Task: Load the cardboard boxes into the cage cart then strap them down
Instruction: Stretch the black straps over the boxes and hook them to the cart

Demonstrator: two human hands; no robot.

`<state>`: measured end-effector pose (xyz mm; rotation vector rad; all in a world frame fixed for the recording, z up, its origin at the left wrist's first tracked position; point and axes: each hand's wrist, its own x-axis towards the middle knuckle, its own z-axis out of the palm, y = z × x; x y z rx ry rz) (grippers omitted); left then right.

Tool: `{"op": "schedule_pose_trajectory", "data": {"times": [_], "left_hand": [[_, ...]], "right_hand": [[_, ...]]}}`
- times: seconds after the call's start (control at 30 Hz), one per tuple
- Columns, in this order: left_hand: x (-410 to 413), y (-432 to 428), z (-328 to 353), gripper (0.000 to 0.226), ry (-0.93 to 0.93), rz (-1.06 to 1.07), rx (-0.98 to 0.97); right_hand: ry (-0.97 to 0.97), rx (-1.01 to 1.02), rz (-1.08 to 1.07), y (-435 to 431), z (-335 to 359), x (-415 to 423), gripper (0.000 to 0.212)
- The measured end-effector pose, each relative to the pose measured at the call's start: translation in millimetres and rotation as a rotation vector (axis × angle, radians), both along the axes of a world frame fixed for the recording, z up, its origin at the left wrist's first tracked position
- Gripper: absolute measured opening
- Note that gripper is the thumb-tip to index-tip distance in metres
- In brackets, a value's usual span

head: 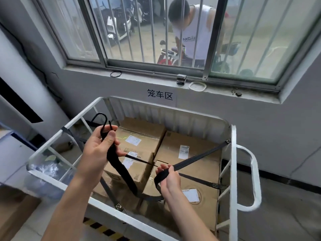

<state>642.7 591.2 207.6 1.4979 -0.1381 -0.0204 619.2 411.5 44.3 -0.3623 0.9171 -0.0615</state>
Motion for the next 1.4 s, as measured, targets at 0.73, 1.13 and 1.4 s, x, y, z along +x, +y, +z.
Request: {"op": "schedule_pose_trajectory", "data": {"times": [0.73, 1.13, 1.4], "left_hand": [[279, 76, -35, 0.014, 0.134, -0.351, 0.044], [378, 179, -44, 0.017, 0.132, -0.536, 0.015], [418, 266, -47, 0.017, 0.164, -0.587, 0.005]], "right_hand": [[-0.050, -0.058, -0.303, 105, 14, 220, 0.017], [0.040, -0.162, -0.492, 217, 15, 281, 0.019], [0.047, -0.269, -0.467, 314, 24, 304, 0.023]]}}
